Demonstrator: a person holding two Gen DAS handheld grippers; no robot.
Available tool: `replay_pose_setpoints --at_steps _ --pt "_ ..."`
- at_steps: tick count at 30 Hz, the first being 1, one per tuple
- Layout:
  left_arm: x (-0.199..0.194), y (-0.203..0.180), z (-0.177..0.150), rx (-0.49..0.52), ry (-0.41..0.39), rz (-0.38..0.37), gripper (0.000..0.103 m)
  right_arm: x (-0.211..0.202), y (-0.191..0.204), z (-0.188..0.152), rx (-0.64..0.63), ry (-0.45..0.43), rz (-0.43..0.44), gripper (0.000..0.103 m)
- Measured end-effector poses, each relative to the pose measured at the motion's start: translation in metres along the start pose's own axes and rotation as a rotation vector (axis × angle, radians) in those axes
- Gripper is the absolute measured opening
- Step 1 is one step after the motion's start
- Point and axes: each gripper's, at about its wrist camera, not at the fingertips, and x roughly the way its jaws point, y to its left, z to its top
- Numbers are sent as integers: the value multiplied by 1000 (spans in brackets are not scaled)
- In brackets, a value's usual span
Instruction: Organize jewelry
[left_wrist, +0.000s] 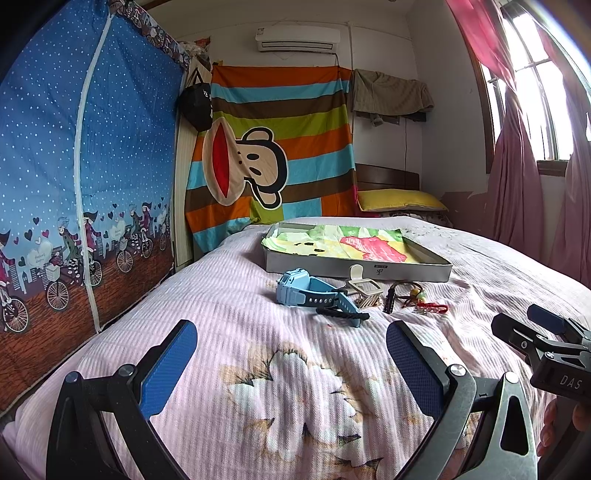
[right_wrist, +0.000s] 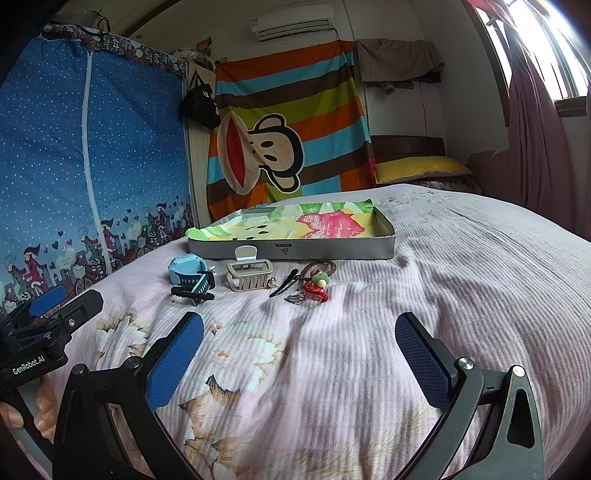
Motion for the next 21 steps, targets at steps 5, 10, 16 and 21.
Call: replay_pose_setpoints --at_steps 5,10,16,21 --pt "0 0 0 0 -1 0 103 -1 0 0 1 -1 -1 102" --pt "0 0 0 1 -1 0 103 -1 0 0 0 0 0 102" --pt "0 0 0 1 -2 0 103 -1 0 0 1 -2 0 102" --pt "0 0 0 2 -1 1 103 -2 0 0 2 0 1 102"
